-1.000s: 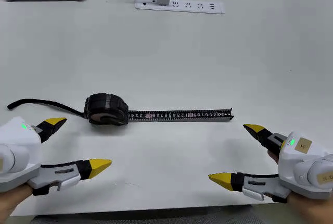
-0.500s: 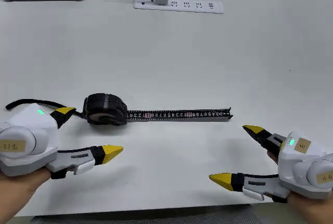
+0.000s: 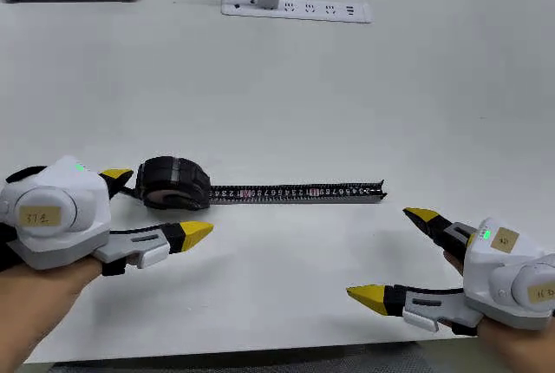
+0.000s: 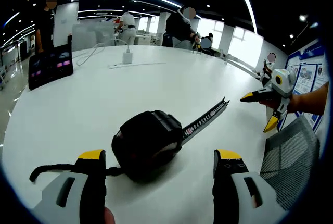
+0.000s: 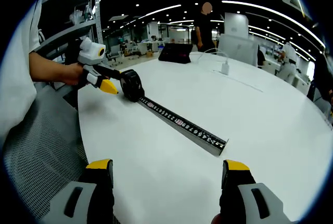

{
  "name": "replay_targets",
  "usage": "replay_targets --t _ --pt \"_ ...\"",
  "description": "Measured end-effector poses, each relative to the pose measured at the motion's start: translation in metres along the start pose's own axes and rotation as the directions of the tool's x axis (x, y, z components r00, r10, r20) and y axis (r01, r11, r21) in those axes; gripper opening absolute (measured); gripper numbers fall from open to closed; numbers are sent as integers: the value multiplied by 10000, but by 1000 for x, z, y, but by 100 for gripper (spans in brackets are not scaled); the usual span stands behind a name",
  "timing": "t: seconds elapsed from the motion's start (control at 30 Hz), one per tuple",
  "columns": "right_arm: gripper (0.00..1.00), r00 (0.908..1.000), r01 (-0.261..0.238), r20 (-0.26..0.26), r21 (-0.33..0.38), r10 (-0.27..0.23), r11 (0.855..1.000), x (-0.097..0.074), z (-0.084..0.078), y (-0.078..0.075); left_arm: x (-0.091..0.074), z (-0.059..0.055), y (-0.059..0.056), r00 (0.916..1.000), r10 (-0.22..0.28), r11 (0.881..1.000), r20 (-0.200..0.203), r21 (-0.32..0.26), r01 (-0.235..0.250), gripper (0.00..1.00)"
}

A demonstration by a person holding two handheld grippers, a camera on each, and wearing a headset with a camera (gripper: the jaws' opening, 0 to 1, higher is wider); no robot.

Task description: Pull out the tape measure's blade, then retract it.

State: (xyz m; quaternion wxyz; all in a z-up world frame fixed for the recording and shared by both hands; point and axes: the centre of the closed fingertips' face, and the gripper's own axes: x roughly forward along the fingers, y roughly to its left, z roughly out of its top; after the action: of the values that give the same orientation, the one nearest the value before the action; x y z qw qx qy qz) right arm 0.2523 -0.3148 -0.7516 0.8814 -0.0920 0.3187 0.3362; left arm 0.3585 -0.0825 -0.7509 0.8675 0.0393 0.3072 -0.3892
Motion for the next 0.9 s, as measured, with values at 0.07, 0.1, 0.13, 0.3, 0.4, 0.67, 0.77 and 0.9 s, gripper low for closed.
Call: replay_targets --t 0.07,0.1,0.13,0.3,0.4,0.67,0.77,0.9 --pt "84 10000 10 0 -2 -10 10000 0 0 0 1 1 -1 10000 8 10000 24 -36 -8 82" --pt "84 10000 17 -4 -5 -17 10000 0 0 0 2 1 -1 10000 8 10000 23 -35 -8 81" --pt "84 10000 14 -19 -6 -14 10000 0 0 -1 2 2 -2 10000 6 10000 35 -82 -6 81" --pt "83 10000 13 -28 -28 -13 10000 0 0 -1 4 5 -3 9999 -25 9998 100 -178 27 80" --pt "82 10000 31 -39 -54 -31 10000 0 -1 -2 5 5 -4 9999 -39 9999 92 -162 41 79" --pt "81 10000 70 -45 -76 -70 9999 0 -1 -4 5 7 -5 9998 95 9992 190 -384 -88 79" --pt "80 9999 93 -48 -110 -93 9999 0 -1 -6 6 9 -4 9993 256 9971 259 -721 -237 79" --pt "73 10000 9 -94 -126 -10 9999 0 0 -11 7 10 -4 9982 528 9946 280 -914 -500 80"
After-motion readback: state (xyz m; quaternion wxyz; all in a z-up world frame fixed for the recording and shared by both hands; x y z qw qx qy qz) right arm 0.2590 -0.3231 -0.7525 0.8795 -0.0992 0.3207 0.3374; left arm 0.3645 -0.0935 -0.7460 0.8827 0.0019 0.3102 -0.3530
